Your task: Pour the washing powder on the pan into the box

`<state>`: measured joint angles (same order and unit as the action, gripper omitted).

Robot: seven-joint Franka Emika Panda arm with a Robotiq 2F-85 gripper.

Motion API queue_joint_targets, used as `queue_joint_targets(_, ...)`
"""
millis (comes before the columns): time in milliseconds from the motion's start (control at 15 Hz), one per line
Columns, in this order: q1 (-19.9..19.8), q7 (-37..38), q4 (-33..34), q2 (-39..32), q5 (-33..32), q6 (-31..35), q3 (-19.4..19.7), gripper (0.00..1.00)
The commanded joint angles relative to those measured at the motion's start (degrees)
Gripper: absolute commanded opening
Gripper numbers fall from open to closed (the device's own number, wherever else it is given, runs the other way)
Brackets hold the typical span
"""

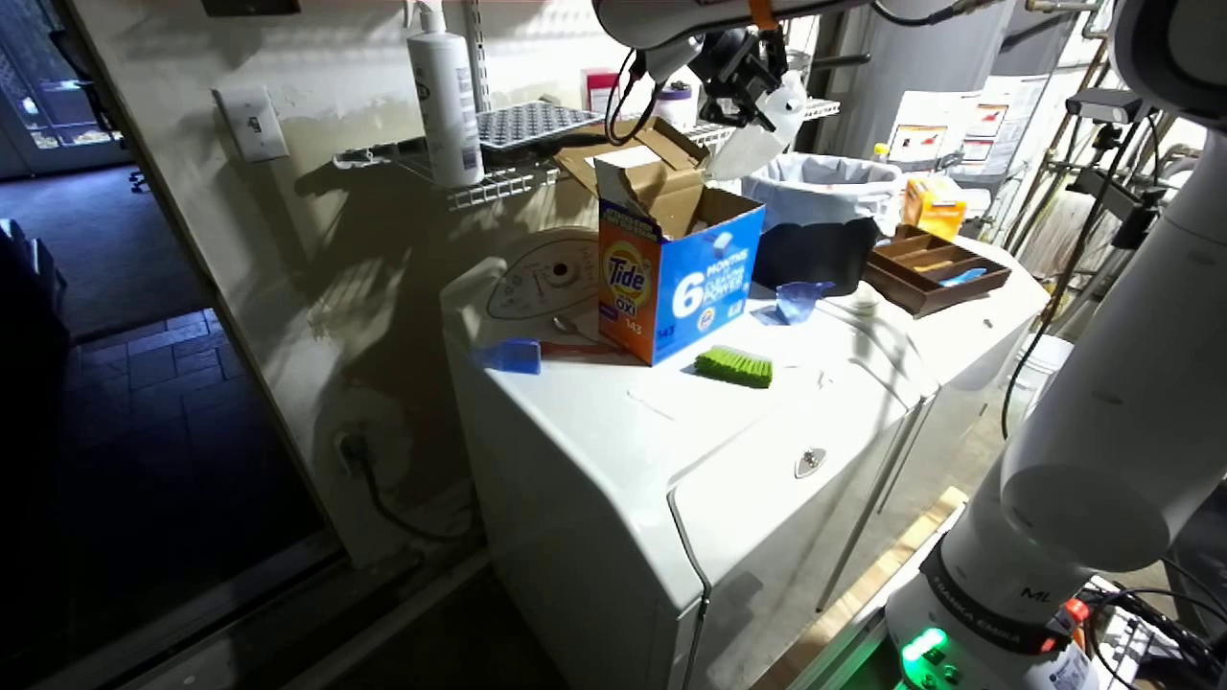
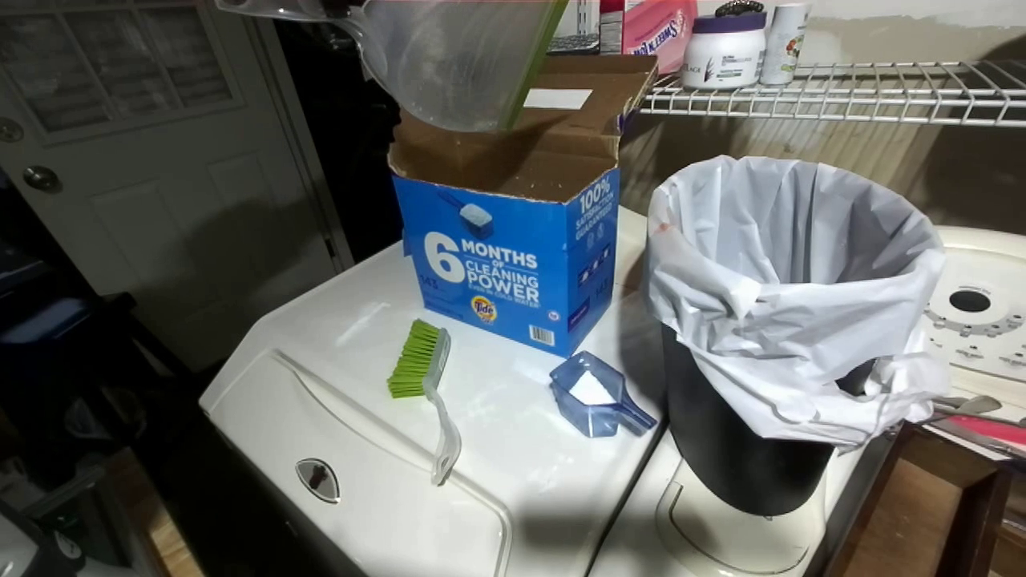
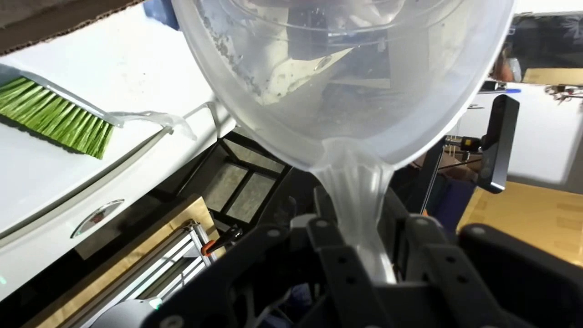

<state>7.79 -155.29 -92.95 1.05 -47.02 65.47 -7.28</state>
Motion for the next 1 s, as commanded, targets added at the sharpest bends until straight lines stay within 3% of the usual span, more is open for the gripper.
queue_joint_targets(0, 1.45, -0.85, -4.68, 0.49, -2.85, 0.66, -1.70, 0.07)
queue_joint_targets(600, 1.27, -1.88, -6.13, 1.49, -5.24, 1.55, -1.60, 0.07)
queue_joint_targets(667, 0.67, -1.90, -3.53, 0.94, -9.00, -0.65, -1.06, 0.07)
queue_joint_targets(733, 0.62, -4.18, -3.62, 1.35, -8.21, 0.29, -0.90, 0.07)
queue_joint_targets(800, 1.26, -0.44, -6.72, 1.90, -7.58, 0.88, -1.52, 0.07)
queue_joint_targets(867, 0.53, -1.43, -3.67, 1.15, -10.87, -1.02, -0.85, 0.07)
queue_joint_targets(933, 0.29, -4.89, -3.22, 1.74, -9.80, 0.04, -0.51, 0.07)
